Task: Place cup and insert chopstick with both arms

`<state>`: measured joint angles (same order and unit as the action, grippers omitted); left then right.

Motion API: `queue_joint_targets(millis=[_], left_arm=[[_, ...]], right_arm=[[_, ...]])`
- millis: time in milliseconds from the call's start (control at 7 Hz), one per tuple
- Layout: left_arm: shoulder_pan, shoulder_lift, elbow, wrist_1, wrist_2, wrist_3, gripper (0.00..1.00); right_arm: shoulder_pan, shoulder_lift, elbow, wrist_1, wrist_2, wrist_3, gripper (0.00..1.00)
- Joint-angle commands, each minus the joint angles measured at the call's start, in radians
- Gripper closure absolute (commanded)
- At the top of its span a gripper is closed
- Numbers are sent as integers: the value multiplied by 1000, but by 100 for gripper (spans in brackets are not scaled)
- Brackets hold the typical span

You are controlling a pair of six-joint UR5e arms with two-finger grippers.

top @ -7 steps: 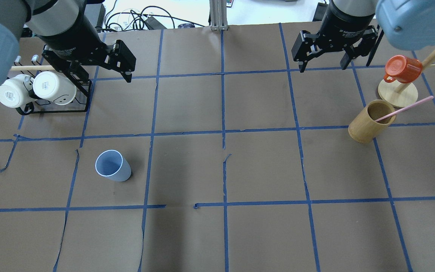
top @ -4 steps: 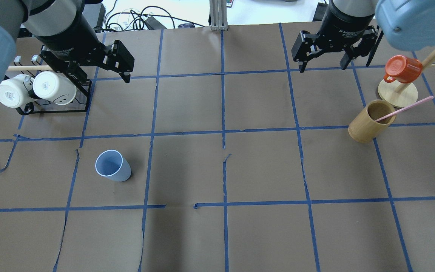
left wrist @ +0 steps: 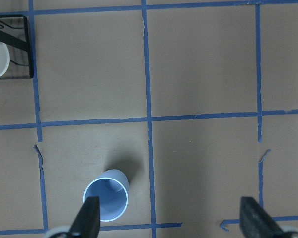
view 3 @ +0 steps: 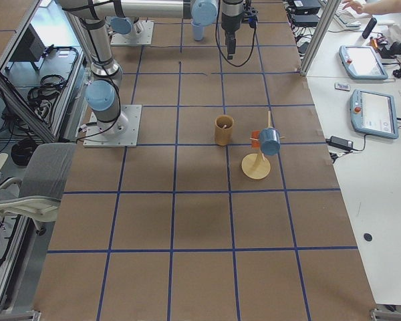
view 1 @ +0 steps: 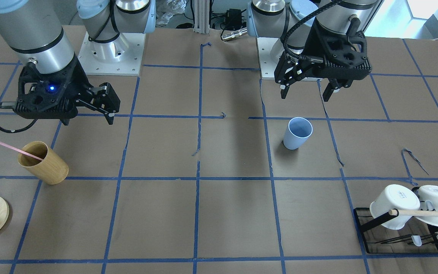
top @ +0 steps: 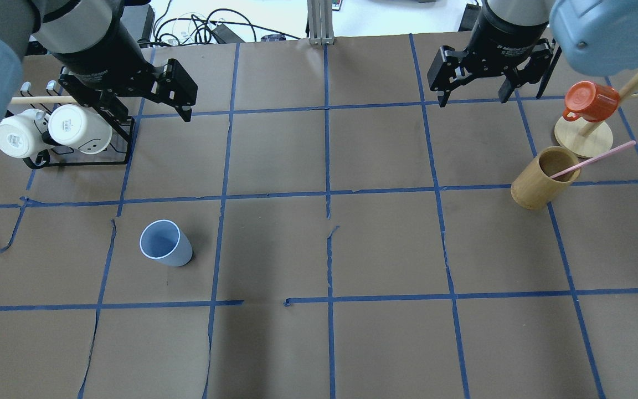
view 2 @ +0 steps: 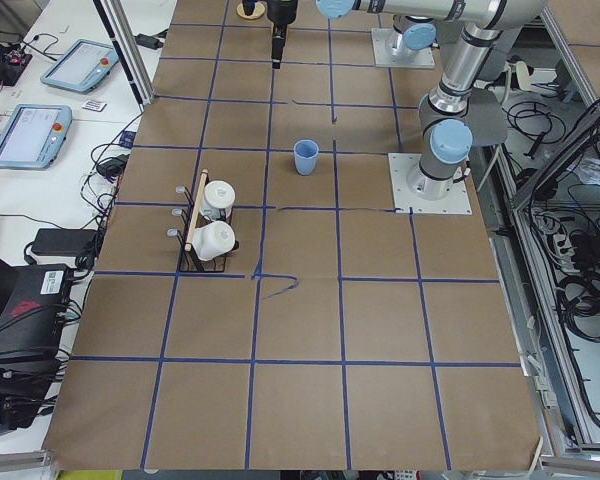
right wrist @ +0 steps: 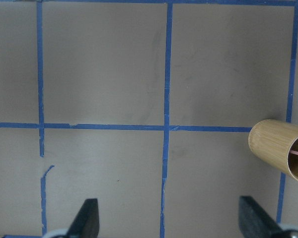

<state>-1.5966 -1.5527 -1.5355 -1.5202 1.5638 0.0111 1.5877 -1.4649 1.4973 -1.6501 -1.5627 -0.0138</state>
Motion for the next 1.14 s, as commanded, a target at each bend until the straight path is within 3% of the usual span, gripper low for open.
queue_joint_targets(millis=[0,1000], left_arm=[[0,-1,0,0,-7,1,0],[0,2,-2,0,4,1,0]], right_arm=[[0,0,11,-11,0,0,0],[0,0,14,-13,1,0,0]])
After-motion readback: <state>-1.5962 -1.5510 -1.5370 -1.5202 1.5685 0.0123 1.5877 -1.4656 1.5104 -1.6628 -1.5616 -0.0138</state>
